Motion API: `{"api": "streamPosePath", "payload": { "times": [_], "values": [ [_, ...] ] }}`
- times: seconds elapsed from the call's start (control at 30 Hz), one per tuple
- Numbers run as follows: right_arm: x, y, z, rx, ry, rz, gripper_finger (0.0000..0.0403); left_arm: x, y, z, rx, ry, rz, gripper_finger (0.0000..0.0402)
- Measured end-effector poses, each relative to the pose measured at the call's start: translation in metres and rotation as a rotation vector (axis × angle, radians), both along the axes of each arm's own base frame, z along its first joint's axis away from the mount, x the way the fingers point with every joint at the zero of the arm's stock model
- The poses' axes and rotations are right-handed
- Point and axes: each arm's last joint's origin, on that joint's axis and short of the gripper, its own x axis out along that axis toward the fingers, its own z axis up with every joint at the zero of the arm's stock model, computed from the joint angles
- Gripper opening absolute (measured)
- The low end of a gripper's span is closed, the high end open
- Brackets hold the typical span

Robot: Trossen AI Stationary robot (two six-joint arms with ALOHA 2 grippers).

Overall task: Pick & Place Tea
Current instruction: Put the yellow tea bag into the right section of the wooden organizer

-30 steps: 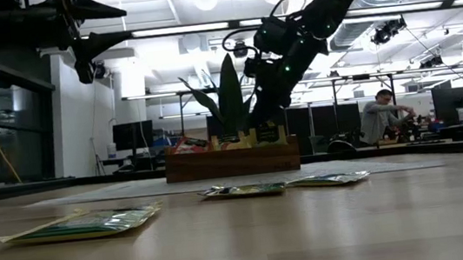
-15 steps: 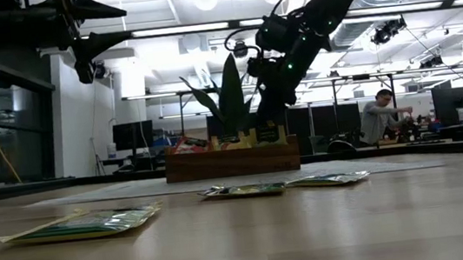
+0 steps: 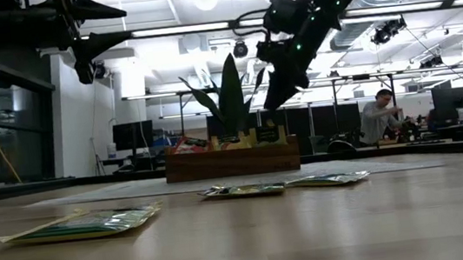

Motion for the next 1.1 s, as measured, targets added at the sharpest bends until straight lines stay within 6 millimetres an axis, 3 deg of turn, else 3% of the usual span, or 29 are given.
{"api": "streamPosePath", "payload": {
  "times": [0.23,0.47,0.83,1.1],
  "values": [
    [-0.013,0.006,0.005,0.167,0.013,-0.028,0.0177,0.000,0.000,0.000,0.012,0.002,-0.013,0.0163],
    [-0.018,0.034,-0.003,0.319,0.161,0.060,0.0177,0.000,-0.001,-0.003,0.013,0.036,-0.035,0.0163],
    [-0.009,0.114,0.014,0.449,0.241,0.110,0.0177,0.001,-0.003,-0.011,0.023,0.117,-0.101,0.0163],
    [0.002,0.185,-0.012,0.488,0.230,-0.060,0.0177,0.001,-0.005,-0.012,0.046,0.131,-0.187,0.0163]
  ]
}}
